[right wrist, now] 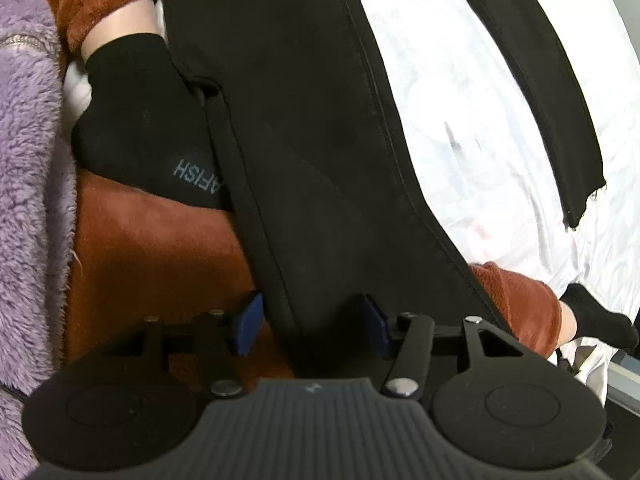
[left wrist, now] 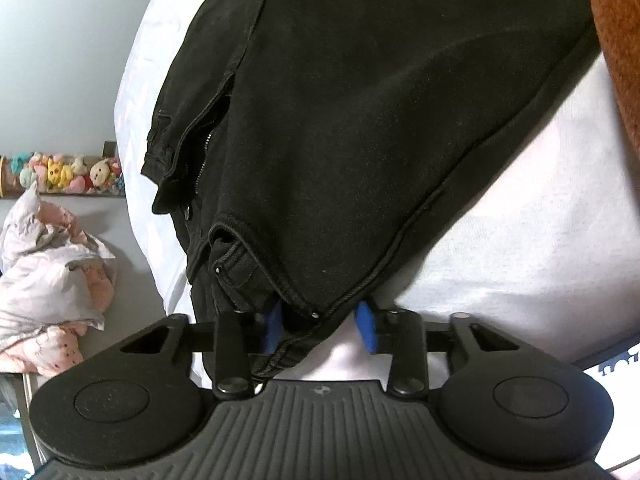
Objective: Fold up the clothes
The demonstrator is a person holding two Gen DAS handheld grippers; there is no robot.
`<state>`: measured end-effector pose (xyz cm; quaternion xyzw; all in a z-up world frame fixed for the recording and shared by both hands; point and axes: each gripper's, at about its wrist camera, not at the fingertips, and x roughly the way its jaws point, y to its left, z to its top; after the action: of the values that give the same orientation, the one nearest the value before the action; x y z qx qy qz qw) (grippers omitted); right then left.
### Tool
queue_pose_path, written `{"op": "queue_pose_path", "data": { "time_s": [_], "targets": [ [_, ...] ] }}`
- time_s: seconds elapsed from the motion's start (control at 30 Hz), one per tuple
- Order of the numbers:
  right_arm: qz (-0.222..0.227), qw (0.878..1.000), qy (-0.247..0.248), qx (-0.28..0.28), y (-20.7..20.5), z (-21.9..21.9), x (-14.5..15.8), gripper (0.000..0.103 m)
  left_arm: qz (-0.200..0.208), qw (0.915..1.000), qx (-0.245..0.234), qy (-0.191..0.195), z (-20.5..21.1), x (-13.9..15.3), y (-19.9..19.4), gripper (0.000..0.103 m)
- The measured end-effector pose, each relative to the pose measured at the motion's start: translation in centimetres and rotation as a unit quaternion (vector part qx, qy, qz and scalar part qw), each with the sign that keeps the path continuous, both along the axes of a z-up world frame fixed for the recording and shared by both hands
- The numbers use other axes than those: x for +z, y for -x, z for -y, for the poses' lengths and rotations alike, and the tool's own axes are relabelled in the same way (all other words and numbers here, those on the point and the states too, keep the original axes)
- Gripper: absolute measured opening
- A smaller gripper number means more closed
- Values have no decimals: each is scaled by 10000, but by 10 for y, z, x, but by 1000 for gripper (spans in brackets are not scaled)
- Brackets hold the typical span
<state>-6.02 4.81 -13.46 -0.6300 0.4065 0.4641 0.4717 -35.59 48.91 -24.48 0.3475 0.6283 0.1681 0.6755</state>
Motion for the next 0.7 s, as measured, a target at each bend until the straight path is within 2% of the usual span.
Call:
{"op": "queue_pose_path", "data": {
  "time_s": [0.03, 0.13, 0.23, 0.4, 0.43, 0.47, 0.5, 0.63, 0.7],
  "targets": [
    [-22, 10000, 7, -27, 0, 0, 1, 40, 37, 10000, 46, -9, 0, 2, 0, 38],
    [98, 9999, -69, 78, 6, 0, 5, 16, 139, 9997, 189, -4, 1, 10, -2, 35],
    [312, 9989, -337, 116, 11, 4, 16, 9, 186, 9996, 226, -43, 2, 17, -4, 35],
    [695, 9917, -1077, -129, 5, 9, 50, 7, 51, 9999, 62, -94, 8, 23, 0, 38],
    [786, 9890, -1236, -198, 3, 10, 59, 7, 27, 9999, -2, -120, 9, 24, 3, 41],
    [880, 9859, -1399, -251, -1, 10, 68, 7, 9, 9998, -83, -164, 11, 25, 5, 51],
    [993, 9822, -1566, -282, -3, 10, 77, 7, 12, 9996, -179, -231, 14, 27, 8, 55],
    [1301, 9694, -2064, -283, -9, 7, 104, 7, 55, 9976, -497, -486, 23, 34, 16, 59],
    [1417, 9654, -2179, -205, -10, 1, 111, 7, -50, 9961, -661, -578, 27, 32, 17, 62]
  ]
}}
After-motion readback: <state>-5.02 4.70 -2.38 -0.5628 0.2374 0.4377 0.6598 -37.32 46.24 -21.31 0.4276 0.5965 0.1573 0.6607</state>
